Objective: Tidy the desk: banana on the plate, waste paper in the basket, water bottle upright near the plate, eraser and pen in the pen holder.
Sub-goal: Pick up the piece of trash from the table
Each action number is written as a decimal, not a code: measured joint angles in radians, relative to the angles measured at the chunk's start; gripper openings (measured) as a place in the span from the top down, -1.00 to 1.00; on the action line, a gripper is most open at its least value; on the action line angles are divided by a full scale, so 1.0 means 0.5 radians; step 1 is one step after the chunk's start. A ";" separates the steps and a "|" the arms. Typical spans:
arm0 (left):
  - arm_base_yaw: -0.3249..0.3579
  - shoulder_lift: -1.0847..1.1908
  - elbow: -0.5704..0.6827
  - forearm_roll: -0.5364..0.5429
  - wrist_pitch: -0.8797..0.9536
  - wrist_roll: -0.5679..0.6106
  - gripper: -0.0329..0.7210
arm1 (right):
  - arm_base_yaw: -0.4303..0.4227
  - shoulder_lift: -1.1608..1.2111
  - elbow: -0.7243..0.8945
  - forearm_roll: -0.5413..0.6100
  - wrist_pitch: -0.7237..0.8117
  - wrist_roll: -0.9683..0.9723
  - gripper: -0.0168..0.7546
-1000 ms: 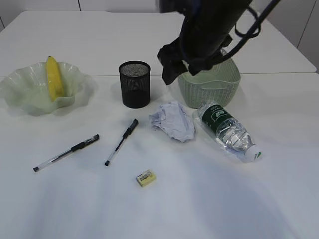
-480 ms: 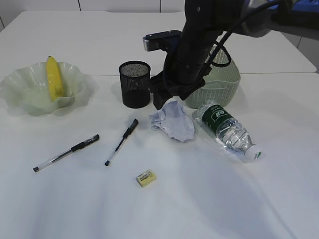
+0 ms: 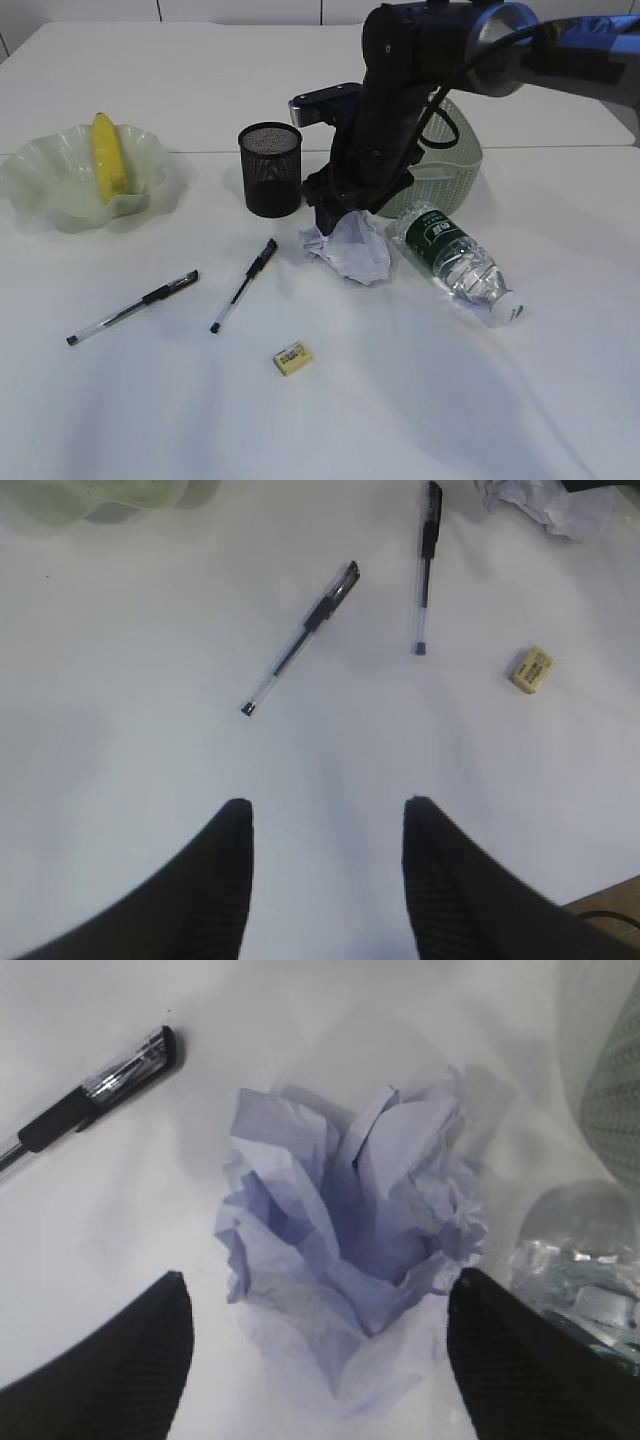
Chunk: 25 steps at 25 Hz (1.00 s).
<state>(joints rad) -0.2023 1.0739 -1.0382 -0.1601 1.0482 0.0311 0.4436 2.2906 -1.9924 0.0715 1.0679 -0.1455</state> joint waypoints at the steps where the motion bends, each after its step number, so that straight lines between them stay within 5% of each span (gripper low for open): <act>1: 0.000 0.000 0.000 0.000 0.000 0.000 -0.02 | 0.000 0.000 0.000 -0.004 -0.008 0.000 -0.57; 25: 0.000 0.000 0.000 0.000 0.000 0.000 -0.02 | 0.000 0.165 -0.003 0.026 -0.103 0.000 -0.57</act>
<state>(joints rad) -0.2023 1.0739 -1.0382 -0.1601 1.0482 0.0311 0.4436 2.3732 -1.9941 0.0846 1.0166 -0.1455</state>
